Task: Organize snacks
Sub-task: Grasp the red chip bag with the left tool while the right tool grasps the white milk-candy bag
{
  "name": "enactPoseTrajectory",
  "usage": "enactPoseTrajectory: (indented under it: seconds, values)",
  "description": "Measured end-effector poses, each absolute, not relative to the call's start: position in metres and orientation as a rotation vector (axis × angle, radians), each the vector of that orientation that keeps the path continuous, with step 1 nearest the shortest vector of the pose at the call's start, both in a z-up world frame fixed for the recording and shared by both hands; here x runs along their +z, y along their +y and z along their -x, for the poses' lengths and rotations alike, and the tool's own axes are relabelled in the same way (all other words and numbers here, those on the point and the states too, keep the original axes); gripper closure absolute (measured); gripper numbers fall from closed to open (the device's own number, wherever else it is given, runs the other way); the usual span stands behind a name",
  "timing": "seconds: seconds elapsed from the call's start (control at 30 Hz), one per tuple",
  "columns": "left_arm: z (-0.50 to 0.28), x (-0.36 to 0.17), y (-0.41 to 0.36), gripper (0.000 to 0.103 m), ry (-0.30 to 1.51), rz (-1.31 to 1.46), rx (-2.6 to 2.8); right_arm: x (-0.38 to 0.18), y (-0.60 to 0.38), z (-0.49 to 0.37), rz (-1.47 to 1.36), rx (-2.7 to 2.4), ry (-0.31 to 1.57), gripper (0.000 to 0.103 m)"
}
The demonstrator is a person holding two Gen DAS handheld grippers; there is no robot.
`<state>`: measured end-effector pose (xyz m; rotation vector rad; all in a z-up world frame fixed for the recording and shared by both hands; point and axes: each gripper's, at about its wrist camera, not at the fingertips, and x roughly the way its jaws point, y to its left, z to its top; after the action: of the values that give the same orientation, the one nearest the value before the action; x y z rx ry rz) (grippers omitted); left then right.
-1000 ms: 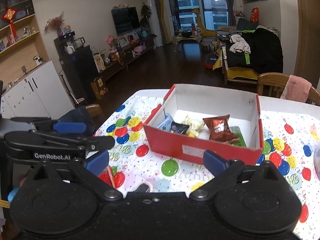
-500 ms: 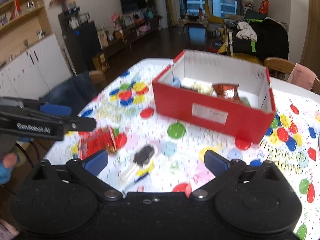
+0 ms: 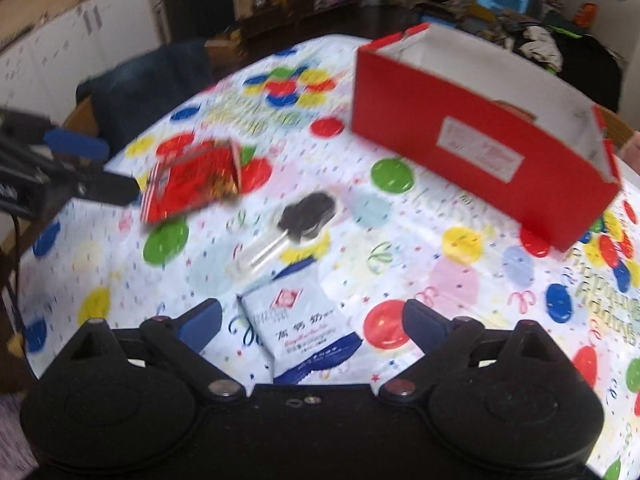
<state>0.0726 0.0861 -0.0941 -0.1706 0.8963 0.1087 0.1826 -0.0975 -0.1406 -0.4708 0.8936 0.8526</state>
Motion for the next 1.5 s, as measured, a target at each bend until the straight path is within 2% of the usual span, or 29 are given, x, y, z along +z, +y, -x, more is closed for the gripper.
enactPoseTrajectory:
  seconds: [0.07, 0.53, 0.9, 1.5]
  values:
    - [-0.072, -0.096, 0.087, 0.021, 0.904, 0.165, 0.11, -0.149, -0.093, -0.185, 0.504, 0.863, 0.907, 0.014]
    - [-0.08, -0.109, 0.104, 0.021, 0.965, 0.182, 0.027, -0.175, -0.068, -0.182, 0.724, 0.981, 0.897, 0.026]
    - [-0.105, -0.112, 0.124, 0.021, 1.016, 0.088, -0.063, -0.172, -0.069, -0.188, 0.687, 1.026, 0.944, 0.052]
    - [-0.164, -0.146, 0.148, 0.021, 1.141, 0.085, -0.123, -0.155, -0.079, -0.17, 0.569, 1.001, 0.959, 0.054]
